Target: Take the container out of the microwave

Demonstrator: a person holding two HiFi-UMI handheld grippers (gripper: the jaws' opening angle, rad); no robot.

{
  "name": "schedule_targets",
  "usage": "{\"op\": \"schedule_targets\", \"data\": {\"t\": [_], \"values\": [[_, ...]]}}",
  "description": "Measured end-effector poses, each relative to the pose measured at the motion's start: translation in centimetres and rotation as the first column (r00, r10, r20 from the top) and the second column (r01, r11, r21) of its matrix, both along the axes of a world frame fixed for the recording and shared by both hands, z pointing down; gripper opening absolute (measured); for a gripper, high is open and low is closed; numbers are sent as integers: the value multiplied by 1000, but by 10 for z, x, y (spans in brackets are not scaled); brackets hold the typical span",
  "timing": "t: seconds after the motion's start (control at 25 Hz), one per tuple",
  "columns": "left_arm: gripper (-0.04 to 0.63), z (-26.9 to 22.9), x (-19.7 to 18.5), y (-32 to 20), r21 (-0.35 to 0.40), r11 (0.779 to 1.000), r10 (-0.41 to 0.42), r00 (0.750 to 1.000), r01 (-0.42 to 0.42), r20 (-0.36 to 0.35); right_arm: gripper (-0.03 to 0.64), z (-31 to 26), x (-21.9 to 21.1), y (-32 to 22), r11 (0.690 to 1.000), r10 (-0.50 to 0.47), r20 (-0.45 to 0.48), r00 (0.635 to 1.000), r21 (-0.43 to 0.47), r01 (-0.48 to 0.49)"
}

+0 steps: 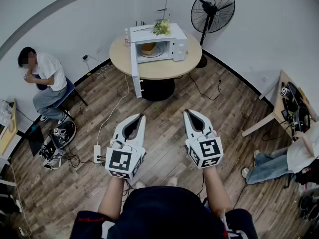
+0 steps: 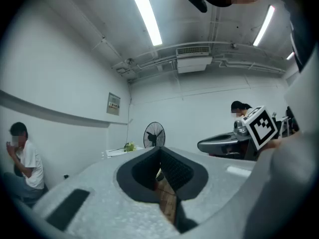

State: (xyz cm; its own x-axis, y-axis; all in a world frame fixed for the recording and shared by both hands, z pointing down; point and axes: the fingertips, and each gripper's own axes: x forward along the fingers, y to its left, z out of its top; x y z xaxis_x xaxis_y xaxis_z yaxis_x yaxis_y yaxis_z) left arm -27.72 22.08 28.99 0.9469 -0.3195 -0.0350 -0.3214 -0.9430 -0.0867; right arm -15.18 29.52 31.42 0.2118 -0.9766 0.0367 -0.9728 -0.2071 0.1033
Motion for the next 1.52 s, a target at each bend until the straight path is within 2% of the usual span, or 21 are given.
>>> {"op": "schedule_targets", "data": {"t": [0.24,0.4,0.72,1.0,1.28,1.52], "values": [[14,4,5,5,-7,1000,2,1000,-2,4,6,0,7,5,999,-1,47,999,39,-1],[14,11,13,10,-7,1000,0,1000,0,21,6,4,11,8,999,-15,50,999,31,13],[14,29,48,29,-58,998,-18,1000,19,22,6,25,37,25,999,-52,22,998,-16,52],[14,45,77,46,-13,999,-43,997,44,60,6,39,74,43,998,-59,61,996,-27,61],[14,56,93,25,-30,998,-60,994,63,92,6,49,84,19,995,-85,54,995,-37,87],[14,65,130,-17,-42,998,-39,995,43,95,6,53,116,-21,997,-64,58,996,-46,67]]}}
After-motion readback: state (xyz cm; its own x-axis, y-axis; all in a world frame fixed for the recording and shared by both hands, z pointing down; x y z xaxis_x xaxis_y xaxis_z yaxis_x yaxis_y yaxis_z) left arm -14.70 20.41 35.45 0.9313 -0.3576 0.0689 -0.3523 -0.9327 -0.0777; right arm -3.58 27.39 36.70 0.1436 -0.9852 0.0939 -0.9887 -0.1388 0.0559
